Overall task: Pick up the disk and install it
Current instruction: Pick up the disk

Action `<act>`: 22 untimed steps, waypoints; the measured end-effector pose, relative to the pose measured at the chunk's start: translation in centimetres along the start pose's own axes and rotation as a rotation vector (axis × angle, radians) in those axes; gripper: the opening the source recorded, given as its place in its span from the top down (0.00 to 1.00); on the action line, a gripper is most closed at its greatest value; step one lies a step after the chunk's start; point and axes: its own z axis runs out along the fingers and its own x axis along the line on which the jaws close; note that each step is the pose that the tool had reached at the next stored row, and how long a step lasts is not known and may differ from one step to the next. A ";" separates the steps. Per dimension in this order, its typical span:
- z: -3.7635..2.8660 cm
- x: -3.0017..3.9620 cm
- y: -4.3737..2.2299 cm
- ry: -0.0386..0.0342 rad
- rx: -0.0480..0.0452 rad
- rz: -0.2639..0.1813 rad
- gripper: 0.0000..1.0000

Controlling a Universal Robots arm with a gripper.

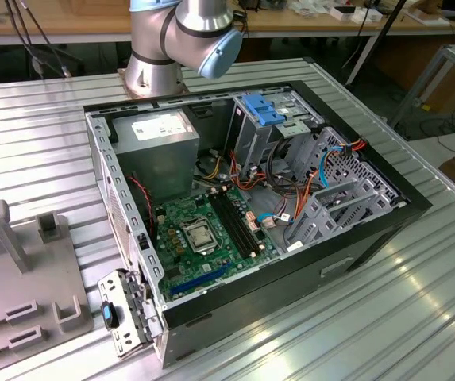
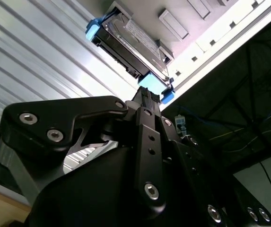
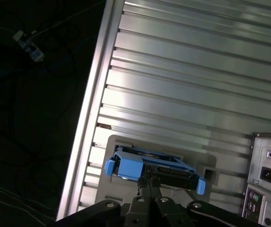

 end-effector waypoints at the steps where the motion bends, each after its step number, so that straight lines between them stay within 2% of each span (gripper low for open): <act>1: 0.00 0.00 0.00 0.0001 -0.0001 -0.003 0.89; 6: 0.00 0.00 0.00 0.0015 -0.0008 -0.032 0.89; 22: 0.00 0.01 0.00 0.0040 -0.0020 -0.083 0.89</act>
